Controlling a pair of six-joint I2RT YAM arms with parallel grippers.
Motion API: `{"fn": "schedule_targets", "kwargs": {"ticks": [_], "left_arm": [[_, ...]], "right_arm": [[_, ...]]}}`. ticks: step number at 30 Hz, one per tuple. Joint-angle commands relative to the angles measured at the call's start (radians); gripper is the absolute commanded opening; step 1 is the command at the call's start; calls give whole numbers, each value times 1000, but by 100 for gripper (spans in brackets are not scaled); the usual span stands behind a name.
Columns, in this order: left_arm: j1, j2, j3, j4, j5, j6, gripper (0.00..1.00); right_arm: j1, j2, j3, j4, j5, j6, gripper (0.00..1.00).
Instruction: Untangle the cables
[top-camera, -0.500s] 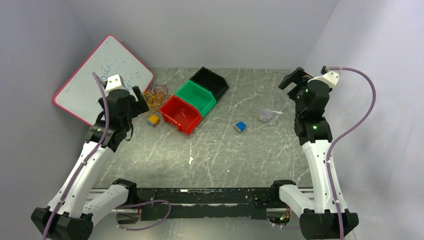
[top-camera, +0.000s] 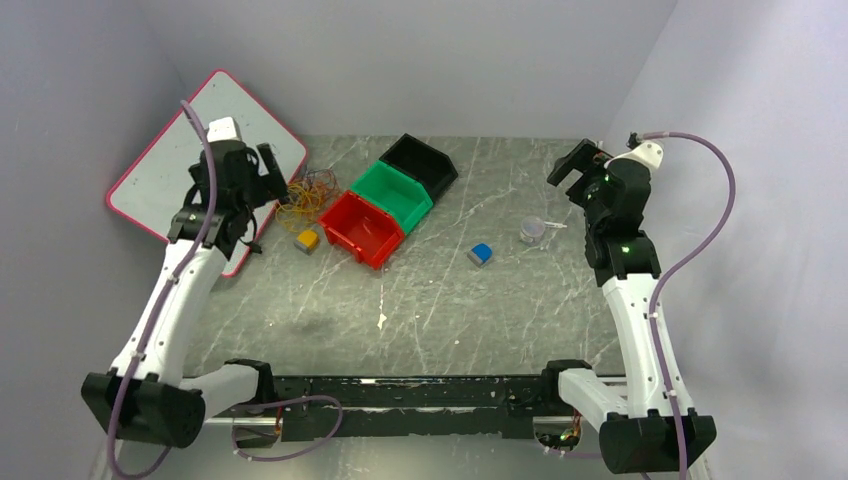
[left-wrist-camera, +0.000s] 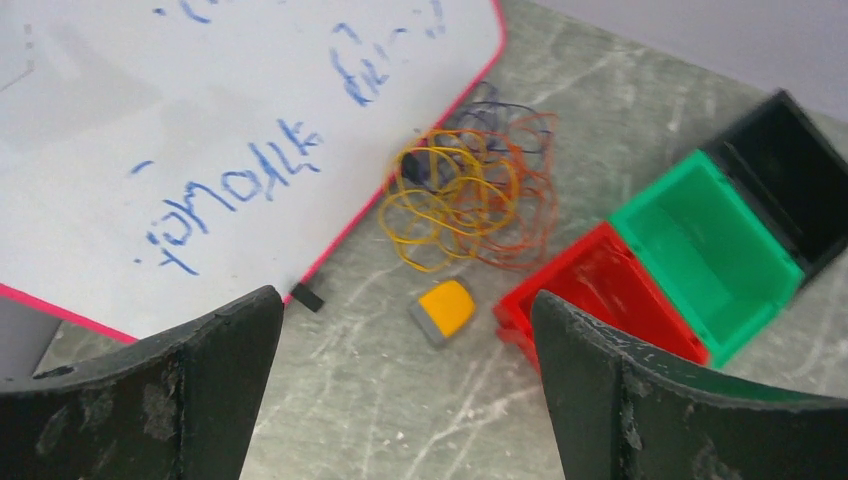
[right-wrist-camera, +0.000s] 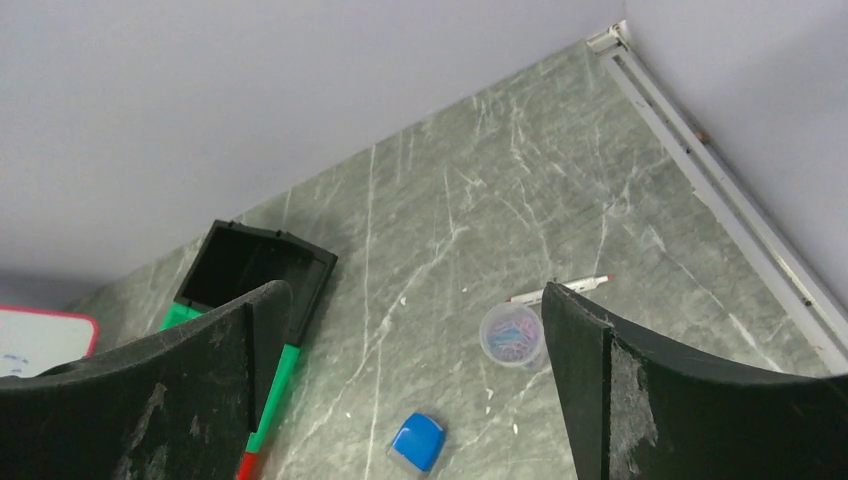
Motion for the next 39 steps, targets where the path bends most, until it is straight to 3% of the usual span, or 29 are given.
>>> {"fn": "schedule_targets", "kwargs": {"ticks": [1, 8, 13, 22, 31, 35, 39], "left_arm": [[127, 85, 45, 9, 181, 47, 99], [144, 267, 115, 34, 290, 77, 99], [144, 388, 154, 53, 246, 41, 99], [104, 565, 249, 60, 130, -205, 99], [7, 756, 425, -80, -94, -490, 99], [4, 872, 533, -183, -103, -558, 99], [4, 924, 529, -154, -90, -582, 99]], "right_arm": [[-6, -8, -29, -6, -48, -1, 100], [-6, 46, -46, -28, -87, -36, 100], [-6, 39, -77, -16, -101, -31, 100], [-6, 67, -52, -41, -94, -30, 100], [-6, 61, -74, -37, -110, -21, 100], [-6, 58, -72, -41, -132, -11, 100], [-6, 46, -95, -35, -149, -6, 100]]}}
